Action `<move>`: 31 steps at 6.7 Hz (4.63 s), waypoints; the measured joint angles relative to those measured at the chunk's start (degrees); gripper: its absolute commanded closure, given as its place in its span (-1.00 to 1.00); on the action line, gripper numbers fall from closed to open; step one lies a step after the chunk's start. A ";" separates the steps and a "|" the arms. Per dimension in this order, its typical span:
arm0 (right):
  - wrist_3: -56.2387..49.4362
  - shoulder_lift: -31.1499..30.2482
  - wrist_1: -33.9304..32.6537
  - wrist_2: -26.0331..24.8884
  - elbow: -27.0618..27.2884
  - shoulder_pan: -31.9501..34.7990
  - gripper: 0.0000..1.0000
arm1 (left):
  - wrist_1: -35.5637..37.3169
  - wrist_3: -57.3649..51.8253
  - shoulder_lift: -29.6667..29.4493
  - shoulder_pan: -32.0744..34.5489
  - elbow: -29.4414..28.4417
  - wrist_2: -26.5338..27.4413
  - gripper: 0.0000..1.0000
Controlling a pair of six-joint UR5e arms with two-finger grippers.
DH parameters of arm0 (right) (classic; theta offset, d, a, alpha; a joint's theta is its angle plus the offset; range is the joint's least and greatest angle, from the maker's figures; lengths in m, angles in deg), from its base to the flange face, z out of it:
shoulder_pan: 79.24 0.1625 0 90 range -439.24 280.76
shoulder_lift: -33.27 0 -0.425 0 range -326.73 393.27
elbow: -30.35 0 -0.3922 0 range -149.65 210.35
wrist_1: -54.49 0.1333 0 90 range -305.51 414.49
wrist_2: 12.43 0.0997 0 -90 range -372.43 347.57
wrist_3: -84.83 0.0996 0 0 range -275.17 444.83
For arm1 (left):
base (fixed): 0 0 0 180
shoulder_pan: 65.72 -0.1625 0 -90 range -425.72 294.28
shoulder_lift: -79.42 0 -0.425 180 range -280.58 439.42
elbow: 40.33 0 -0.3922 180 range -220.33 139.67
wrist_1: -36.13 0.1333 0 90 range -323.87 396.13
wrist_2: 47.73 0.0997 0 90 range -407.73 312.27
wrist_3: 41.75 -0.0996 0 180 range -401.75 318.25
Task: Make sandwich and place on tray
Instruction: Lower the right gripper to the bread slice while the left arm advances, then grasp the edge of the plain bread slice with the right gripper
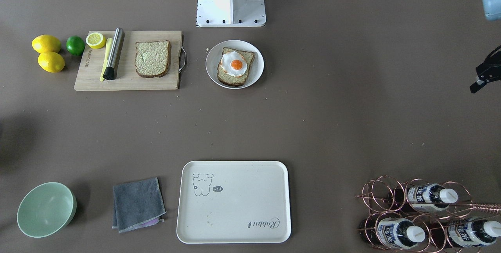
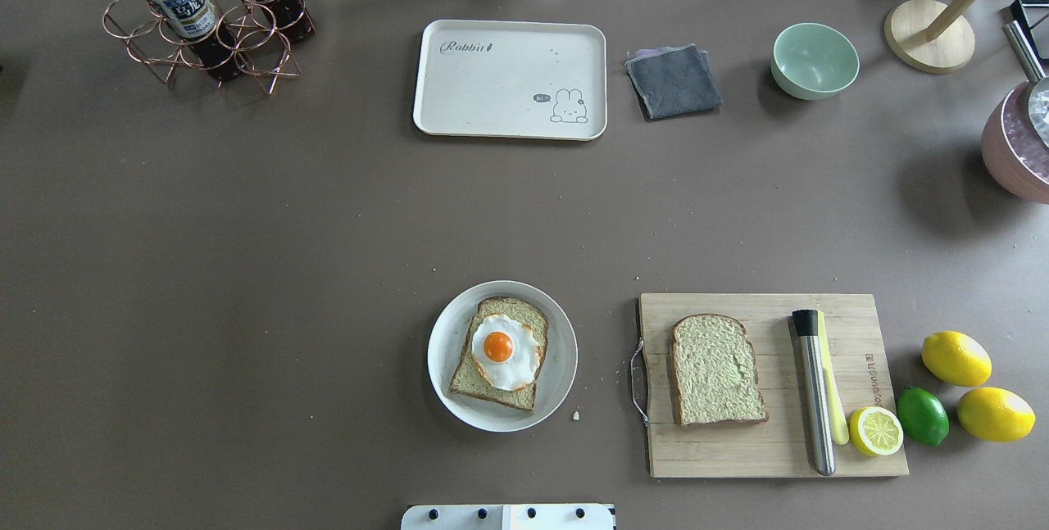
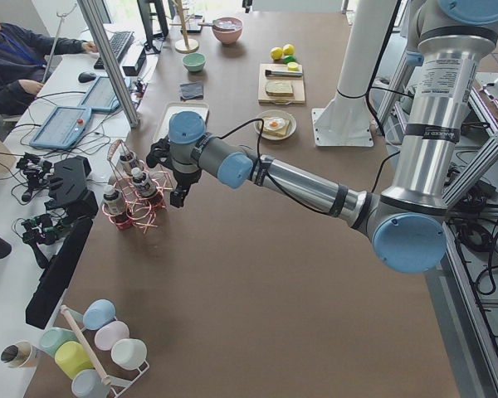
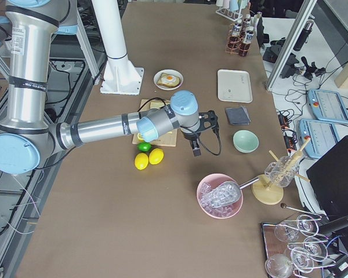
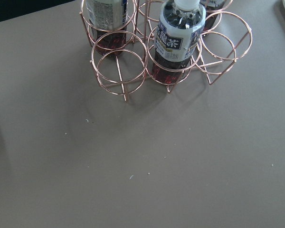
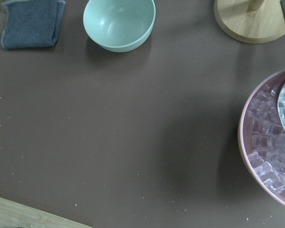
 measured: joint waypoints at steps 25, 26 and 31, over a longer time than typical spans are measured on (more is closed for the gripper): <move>65.89 -5.63 21.31 -51.73 7.52 -69.64 0.13 | -15.63 53.28 -10.28 -40.14 7.02 29.83 -0.95; 65.92 -4.79 21.31 -51.80 7.14 -69.56 0.31 | -15.62 53.28 -10.29 -40.14 7.02 29.83 -0.95; 67.74 -3.92 21.21 -51.82 7.89 -68.08 1.00 | -15.62 53.27 -10.29 -40.14 6.99 29.83 -0.95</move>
